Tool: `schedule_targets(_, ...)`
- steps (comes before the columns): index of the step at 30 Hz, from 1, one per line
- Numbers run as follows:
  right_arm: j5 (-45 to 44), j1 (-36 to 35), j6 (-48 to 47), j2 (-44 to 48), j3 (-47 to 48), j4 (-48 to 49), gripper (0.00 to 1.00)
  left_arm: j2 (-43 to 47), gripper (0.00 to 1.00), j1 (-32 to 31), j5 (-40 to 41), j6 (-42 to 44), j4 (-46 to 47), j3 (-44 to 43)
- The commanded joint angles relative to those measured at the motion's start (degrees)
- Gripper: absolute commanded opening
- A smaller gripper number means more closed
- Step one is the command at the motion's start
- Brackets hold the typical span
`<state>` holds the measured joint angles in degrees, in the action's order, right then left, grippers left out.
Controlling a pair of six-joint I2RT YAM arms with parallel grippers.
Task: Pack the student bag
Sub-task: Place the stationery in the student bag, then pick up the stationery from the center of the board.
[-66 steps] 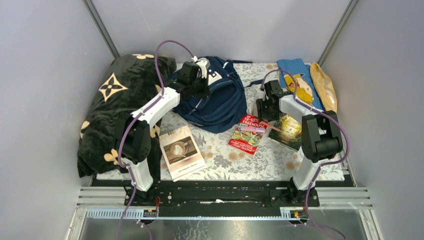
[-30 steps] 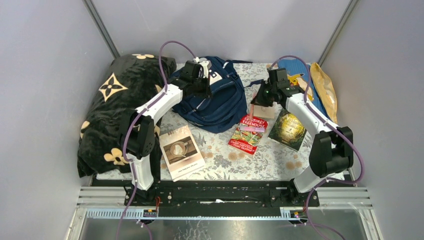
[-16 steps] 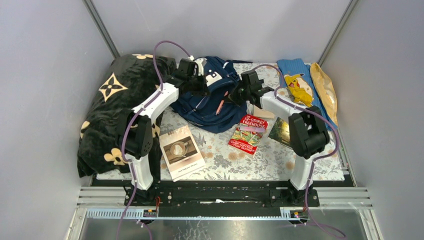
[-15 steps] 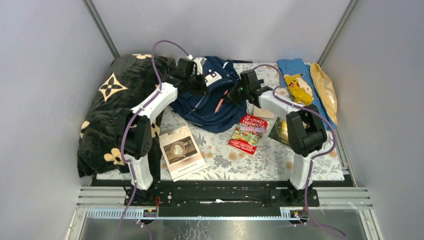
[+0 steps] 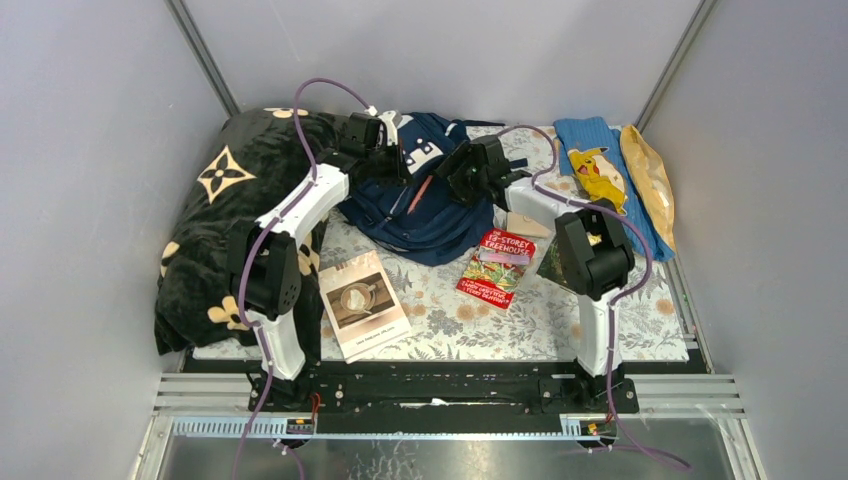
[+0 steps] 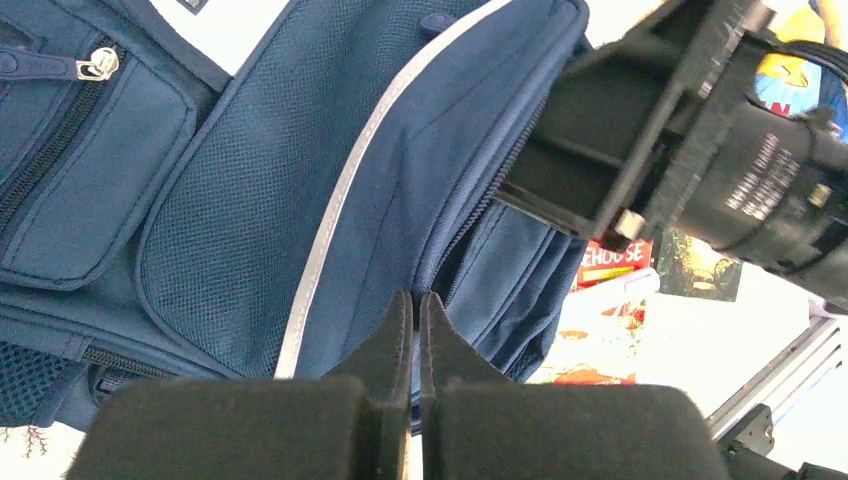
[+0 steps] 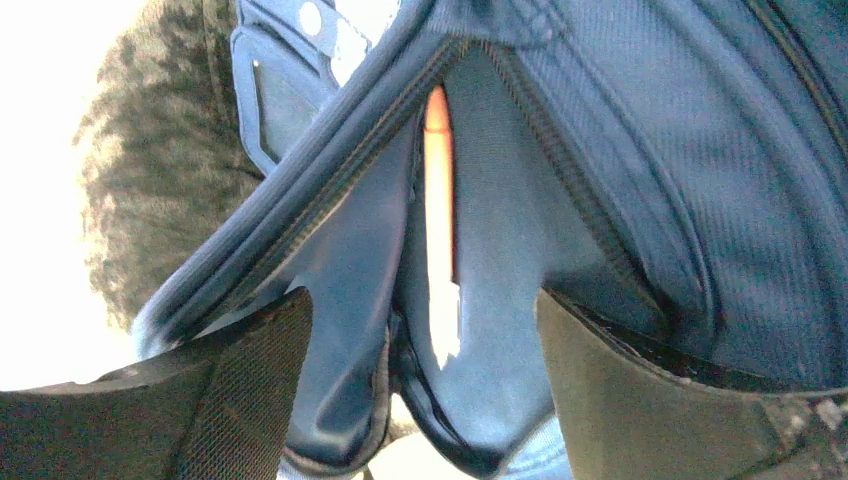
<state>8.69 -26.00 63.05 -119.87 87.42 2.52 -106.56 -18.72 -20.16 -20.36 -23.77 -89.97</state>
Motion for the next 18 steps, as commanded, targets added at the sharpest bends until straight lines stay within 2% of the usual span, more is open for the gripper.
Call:
schedule_targets(1,0.42,-0.54,-5.30,9.89,-4.23,4.19,0.88,1.54,0.00,0.51,-1.01,-1.32,1.46,0.56)
schedule_targets(5,-2.26,-0.54,-13.15,20.16,-11.26,-1.02,0.87,1.84,0.00,0.83,-0.50,-1.61,2.08,1.12)
schedule_targets(9,-14.13,-0.53,-19.10,31.22,-18.28,-13.78,0.86,2.04,0.00,0.88,-0.66,-1.78,2.53,1.41)
schedule_targets(11,-19.99,-0.44,-19.18,35.24,-22.53,-18.17,0.77,2.26,0.00,0.96,-0.67,-2.07,2.92,1.78)
schedule_targets(12,-22.34,-0.43,-18.56,36.53,-23.58,-21.63,0.69,2.39,0.00,0.97,-0.62,-2.32,3.28,2.03)
schedule_targets(13,-23.42,-0.43,-20.44,37.27,-23.69,-24.28,0.67,2.48,0.00,0.98,-0.58,-2.58,3.59,2.22)
schedule_targets(15,-21.41,-0.54,-28.57,36.24,-22.33,-28.37,0.69,2.56,0.00,0.97,-0.51,-2.75,3.93,2.42)
schedule_targets(18,-21.99,-0.55,-38.86,31.33,-18.96,-36.32,0.82,2.39,0.00,0.97,-0.52,-2.84,3.86,2.35)
